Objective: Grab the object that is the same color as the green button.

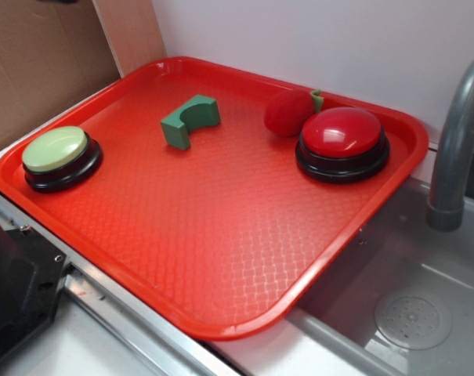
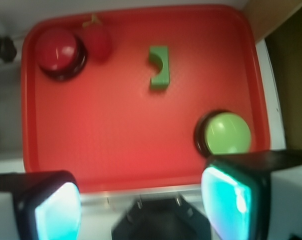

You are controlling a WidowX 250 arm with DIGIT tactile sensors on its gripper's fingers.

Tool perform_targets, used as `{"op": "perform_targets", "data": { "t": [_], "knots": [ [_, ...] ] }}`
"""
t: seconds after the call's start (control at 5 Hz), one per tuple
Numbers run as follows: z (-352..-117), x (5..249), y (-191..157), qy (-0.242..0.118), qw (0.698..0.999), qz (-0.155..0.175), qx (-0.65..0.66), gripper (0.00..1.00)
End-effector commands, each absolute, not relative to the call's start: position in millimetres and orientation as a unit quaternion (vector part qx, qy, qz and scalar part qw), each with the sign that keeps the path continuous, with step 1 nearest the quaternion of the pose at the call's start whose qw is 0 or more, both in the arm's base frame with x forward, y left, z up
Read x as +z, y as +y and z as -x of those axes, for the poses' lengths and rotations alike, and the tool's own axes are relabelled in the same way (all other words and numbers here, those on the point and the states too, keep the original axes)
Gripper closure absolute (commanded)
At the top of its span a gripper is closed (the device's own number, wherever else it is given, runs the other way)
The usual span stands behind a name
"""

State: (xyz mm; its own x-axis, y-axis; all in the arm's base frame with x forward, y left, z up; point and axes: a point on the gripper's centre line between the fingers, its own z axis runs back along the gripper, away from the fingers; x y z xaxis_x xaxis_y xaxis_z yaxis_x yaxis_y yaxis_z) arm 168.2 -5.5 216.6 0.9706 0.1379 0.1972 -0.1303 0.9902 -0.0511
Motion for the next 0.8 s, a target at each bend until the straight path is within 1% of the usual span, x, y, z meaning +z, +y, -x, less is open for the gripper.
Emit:
{"op": "perform_targets", "data": {
  "t": [0.0, 0.2, 0.4, 0.6],
  "knots": [
    [-225, 152, 34, -0.140, 0.976, 0.019, 0.165, 0.00],
    [-243, 112, 47, -0.131, 0.967, 0.007, 0.219, 0.00],
    [-255, 82, 55, -0.147, 0.961, 0.022, 0.231, 0.00],
    [-268, 55, 57, -0.158, 0.956, 0.019, 0.246, 0.00]
  ]
}}
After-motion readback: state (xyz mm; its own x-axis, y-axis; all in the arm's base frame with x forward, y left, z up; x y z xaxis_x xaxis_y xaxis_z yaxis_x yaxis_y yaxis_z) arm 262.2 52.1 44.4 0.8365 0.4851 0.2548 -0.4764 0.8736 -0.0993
